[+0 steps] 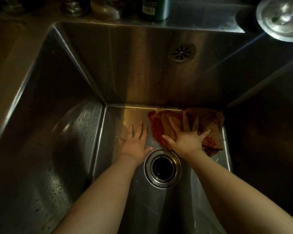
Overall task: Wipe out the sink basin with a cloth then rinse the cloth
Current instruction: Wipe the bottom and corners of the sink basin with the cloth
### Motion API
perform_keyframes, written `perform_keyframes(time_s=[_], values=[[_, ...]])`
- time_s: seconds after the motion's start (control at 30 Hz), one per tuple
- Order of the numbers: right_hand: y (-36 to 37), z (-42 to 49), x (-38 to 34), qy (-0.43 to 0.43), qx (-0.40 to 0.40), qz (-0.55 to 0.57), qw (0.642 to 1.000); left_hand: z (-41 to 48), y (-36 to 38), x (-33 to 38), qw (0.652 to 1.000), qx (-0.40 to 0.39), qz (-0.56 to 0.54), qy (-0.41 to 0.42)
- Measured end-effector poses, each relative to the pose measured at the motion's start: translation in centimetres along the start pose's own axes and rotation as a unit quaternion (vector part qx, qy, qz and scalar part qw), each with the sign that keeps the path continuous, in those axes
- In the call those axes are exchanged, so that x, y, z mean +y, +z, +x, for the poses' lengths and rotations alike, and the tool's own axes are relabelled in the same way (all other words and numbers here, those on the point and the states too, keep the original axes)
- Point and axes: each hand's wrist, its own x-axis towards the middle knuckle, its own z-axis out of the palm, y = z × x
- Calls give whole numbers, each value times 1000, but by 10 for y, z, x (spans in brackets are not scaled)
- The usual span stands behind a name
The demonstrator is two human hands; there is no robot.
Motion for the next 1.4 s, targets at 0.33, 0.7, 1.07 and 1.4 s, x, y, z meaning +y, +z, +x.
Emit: perform_keyframes(time_s=[0.33,0.7,1.07,1.4], values=[[-10,-27,-4,3,-3,48,999,-6,-13,-1,999,-34,-13,-4],[8,-54,-3,-29,19,32,999,-11,-6,1,999,-37,36,-4],[-10,-16,11,-39,-11,32,999,-5,-3,-4,1000,-14,-16,-4],[-11,-13,7,54,4,29,998,-4,-1,-3,1000,2,-21,-14]])
